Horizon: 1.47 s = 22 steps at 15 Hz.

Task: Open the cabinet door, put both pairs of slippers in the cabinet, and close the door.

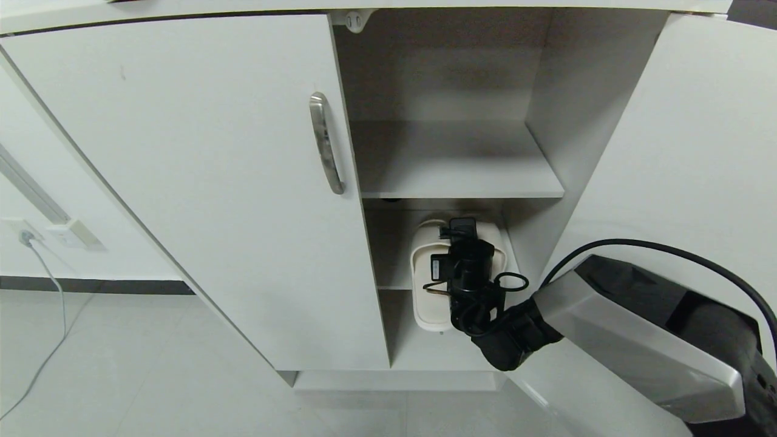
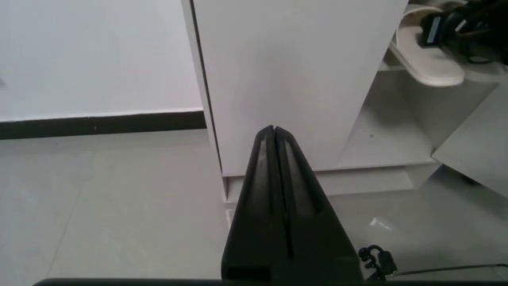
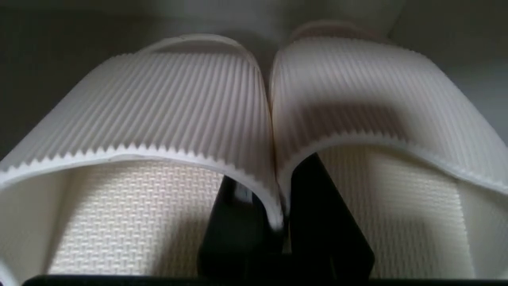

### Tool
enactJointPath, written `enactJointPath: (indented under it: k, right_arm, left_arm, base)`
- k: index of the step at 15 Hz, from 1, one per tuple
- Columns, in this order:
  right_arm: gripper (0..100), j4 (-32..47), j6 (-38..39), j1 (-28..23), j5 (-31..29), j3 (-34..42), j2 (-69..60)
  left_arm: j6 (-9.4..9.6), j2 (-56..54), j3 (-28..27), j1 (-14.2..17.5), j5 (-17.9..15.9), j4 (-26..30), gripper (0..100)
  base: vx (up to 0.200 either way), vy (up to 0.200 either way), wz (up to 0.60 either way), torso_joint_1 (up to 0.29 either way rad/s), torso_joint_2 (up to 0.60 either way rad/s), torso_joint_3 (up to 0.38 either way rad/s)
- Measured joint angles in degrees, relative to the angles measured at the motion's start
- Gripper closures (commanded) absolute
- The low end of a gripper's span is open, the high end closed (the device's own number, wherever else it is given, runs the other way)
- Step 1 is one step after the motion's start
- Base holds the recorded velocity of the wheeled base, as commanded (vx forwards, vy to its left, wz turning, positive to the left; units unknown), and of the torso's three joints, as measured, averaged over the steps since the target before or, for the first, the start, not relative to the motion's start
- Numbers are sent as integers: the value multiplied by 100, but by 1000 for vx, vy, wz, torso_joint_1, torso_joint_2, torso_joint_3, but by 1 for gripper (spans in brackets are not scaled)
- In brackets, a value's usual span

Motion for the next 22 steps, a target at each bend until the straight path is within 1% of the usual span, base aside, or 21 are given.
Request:
enactJointPath:
  k: [5, 9, 13, 21, 22]
  right_arm:
    - [100, 752, 0, -163, 16, -1179, 319]
    - [100, 1000, 0, -238, 16, -1725, 584]
    - [100, 1054, 7, -301, 16, -1874, 717]
    - [100, 1075, 26, -317, 16, -1907, 807]
    - [100, 1084, 26, -321, 16, -1924, 823]
  left_arm:
    - [-9, 0, 0, 0, 2, 0, 100]
    - [-9, 0, 0, -4, 5, 0, 100]
    - [-13, 0, 0, 0, 5, 0, 100]
    - [-20, 0, 0, 0, 11, 0, 100]
    - [-27, 0, 0, 0, 60, 0, 100]
  base:
    - [0, 0, 0, 0, 0, 0]
    - [0, 0, 0, 0, 0, 0]
    - [0, 0, 0, 0, 0, 0]
    - [0, 0, 0, 0, 0, 0]
    - [0, 0, 0, 0, 0, 0]
